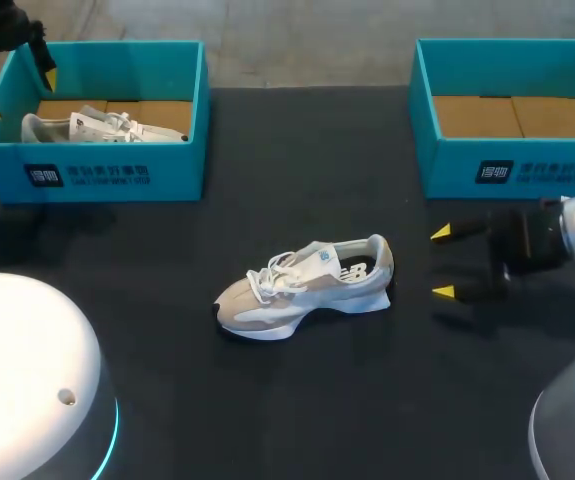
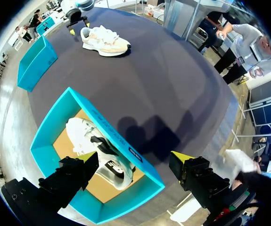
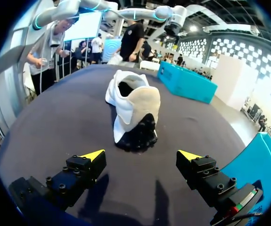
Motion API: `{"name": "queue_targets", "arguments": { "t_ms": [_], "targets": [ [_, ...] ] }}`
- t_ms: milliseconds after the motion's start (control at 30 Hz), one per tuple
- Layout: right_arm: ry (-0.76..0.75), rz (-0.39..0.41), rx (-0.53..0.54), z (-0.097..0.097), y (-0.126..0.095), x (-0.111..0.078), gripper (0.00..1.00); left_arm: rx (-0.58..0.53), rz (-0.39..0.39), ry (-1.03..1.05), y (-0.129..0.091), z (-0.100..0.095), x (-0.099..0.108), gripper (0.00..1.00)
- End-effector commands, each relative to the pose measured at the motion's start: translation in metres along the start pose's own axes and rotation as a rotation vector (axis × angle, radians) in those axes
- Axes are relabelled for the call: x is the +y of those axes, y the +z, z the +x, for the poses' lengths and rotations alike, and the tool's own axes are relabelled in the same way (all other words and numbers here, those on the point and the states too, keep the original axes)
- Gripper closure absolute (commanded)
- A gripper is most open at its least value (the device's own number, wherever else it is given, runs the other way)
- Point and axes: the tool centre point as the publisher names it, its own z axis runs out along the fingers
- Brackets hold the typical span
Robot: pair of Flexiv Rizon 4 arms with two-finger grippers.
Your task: Take the shoe out of the shoebox, open the shoe tongue, remove and reinsert the insole, then place the shoe into the shoebox
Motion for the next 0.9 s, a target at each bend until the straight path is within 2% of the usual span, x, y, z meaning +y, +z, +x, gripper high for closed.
{"name": "queue_targets", "arguments": {
  "t_ms": [33, 333, 667, 900],
  "targets": [
    [0.002, -0.014, -0.001, -0.007, 0.007, -0.004, 0.00, 0.000, -0.003, 0.000, 0.000, 0.001, -0.001, 0.00],
    [-0.006, -0.021, 0.013, -0.007, 0.014, 0.004, 0.00, 0.000, -0.003, 0.000, 0.000, 0.001, -0.001, 0.00],
    [-0.024, -0.053, 0.103, -0.010, 0.035, 0.021, 0.00, 0.000, -0.003, 0.000, 0.000, 0.001, -0.001, 0.00],
    [-0.032, -0.066, 0.157, -0.013, 0.047, 0.021, 0.00, 0.000, -0.003, 0.000, 0.000, 0.001, -0.001, 0.00]
  ]
}}
